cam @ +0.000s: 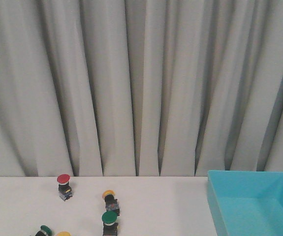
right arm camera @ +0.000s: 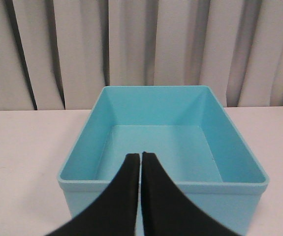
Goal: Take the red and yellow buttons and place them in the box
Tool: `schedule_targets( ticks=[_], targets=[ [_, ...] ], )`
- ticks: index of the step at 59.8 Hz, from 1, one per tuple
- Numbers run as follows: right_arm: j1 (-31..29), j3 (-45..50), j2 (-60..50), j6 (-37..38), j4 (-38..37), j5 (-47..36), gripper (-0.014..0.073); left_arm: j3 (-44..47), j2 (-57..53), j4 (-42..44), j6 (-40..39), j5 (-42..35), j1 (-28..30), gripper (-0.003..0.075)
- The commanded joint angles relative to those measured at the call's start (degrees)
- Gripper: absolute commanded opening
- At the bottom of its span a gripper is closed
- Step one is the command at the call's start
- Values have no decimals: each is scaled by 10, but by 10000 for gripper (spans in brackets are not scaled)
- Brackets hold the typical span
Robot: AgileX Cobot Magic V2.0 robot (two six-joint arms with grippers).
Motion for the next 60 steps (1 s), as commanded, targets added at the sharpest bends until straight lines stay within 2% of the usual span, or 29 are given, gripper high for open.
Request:
schedule_targets(
  ticks=[1, 30, 38, 54, 60],
  targets=[
    [0, 8, -12, 0, -2, -41, -4, 5, -8, -4, -2, -38, -5, -6],
    [0, 8, -12, 0, -2, -41, -4, 5, -8, 8, 18, -38, -5, -6],
    [0, 8, -12, -33, -45, -38, -4, 5, -8, 6, 23, -38, -5, -6],
    [0, 8, -12, -32, -48, -38, -4, 5, -8, 6, 23, -38, -5, -6],
    [0, 7, -12, -32, -55, -61, -4, 5, -8, -2, 10, -75, -5, -6]
  ],
)
